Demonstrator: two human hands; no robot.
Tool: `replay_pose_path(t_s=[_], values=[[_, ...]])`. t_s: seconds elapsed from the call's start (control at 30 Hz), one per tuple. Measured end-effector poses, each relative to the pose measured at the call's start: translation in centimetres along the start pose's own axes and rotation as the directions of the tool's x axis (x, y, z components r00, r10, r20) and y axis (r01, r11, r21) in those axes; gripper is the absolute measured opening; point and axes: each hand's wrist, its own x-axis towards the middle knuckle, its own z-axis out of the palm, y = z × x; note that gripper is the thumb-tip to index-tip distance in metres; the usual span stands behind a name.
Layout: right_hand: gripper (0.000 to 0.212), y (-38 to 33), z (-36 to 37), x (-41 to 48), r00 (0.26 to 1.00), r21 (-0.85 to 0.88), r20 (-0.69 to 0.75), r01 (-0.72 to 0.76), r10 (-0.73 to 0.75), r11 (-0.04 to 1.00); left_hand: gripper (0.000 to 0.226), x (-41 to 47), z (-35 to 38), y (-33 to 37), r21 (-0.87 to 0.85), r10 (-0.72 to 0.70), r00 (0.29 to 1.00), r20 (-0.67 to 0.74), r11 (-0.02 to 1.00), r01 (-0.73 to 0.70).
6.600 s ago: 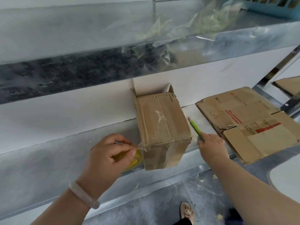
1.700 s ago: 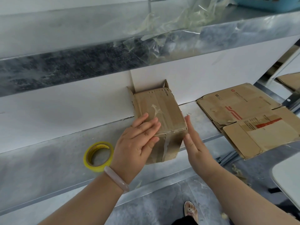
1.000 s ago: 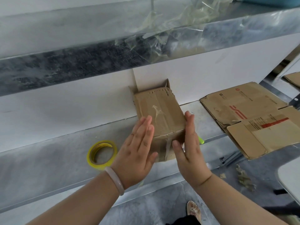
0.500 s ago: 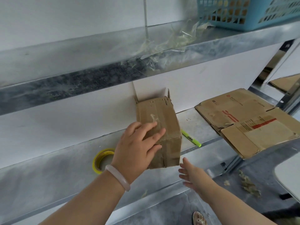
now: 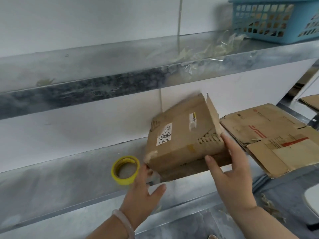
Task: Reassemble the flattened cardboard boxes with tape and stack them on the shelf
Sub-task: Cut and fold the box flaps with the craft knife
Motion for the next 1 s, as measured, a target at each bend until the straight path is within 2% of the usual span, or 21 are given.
replay_pose_path(t_s=[0.03, 0.1, 0.17, 0.23, 0.3, 0.37, 0.4, 0.5, 0.57, 0.63, 0.77, 0.9, 1.0], values=[[0.058, 0.1, 0.3, 0.7, 0.988, -0.119, 0.033, 0.155, -0.152, 0.981, 0.054, 0.2, 0.0, -0.8, 0.002, -0.098, 0.992, 0.076, 0.995, 0.098], [0.055, 0.4, 1.3, 1.9, 0.918, -0.233, 0.145, 0.395, -0.37, 0.889, 0.057, 0.6, -0.3, -2.2, 0.038, -0.257, 0.935, 0.243, 0.966, 0.256], [0.048, 0.7, 2.6, 2.6, 0.853, -0.267, 0.232, 0.519, -0.468, 0.812, 0.059, 0.8, -0.8, -2.6, 0.123, -0.359, 0.848, 0.391, 0.933, 0.338], [0.042, 0.9, 3.9, 2.9, 0.819, -0.29, 0.268, 0.571, -0.508, 0.768, 0.049, 0.6, -1.4, -3.1, 0.17, -0.402, 0.798, 0.45, 0.915, 0.365], [0.042, 1.0, 4.6, 2.9, 0.795, -0.292, 0.288, 0.604, -0.534, 0.742, 0.032, 0.3, -2.1, -3.7, 0.18, -0.373, 0.855, 0.359, 0.927, 0.329], [0.045, 1.1, 4.8, 2.9, 0.76, -0.267, 0.314, 0.645, -0.569, 0.716, 0.02, 0.2, -3.2, -4.4, 0.208, -0.276, 0.949, 0.156, 0.948, 0.242], [0.046, 1.0, 4.7, 2.9, 0.734, -0.24, 0.335, 0.673, -0.591, 0.7, 0.02, 0.2, -3.9, -4.7, 0.238, -0.219, 0.974, 0.059, 0.951, 0.199], [0.044, 0.8, 4.6, 2.6, 0.641, -0.162, 0.406, 0.752, -0.652, 0.639, 0.017, 0.8, -5.6, -6.2, 0.358, -0.08, 0.99, -0.115, 0.927, 0.116], [0.044, 0.6, 4.9, 3.1, 0.615, -0.155, 0.453, 0.767, -0.645, 0.622, 0.019, 1.5, -6.4, -7.2, 0.479, 0.035, 0.982, -0.186, 0.876, 0.059], [0.046, 0.5, 5.1, 4.0, 0.617, -0.176, 0.501, 0.759, -0.607, 0.627, 0.03, 2.2, -6.9, -7.9, 0.607, 0.136, 0.971, -0.197, 0.795, 0.011], [0.05, -0.1, 4.8, 4.4, 0.598, -0.234, 0.579, 0.773, -0.554, 0.59, 0.032, 2.5, -6.4, -8.5, 0.781, 0.138, 0.984, -0.113, 0.624, 0.002], [0.057, -0.8, 4.5, 3.2, 0.623, -0.261, 0.606, 0.743, -0.495, 0.617, 0.046, 2.6, -5.8, -9.6, 0.799, 0.133, 0.989, -0.065, 0.6, -0.028], [0.058, -1.2, 4.7, 2.8, 0.659, -0.282, 0.6, 0.705, -0.454, 0.65, 0.034, 3.0, -6.2, -9.5, 0.79, 0.218, 0.974, -0.064, 0.608, -0.084]])
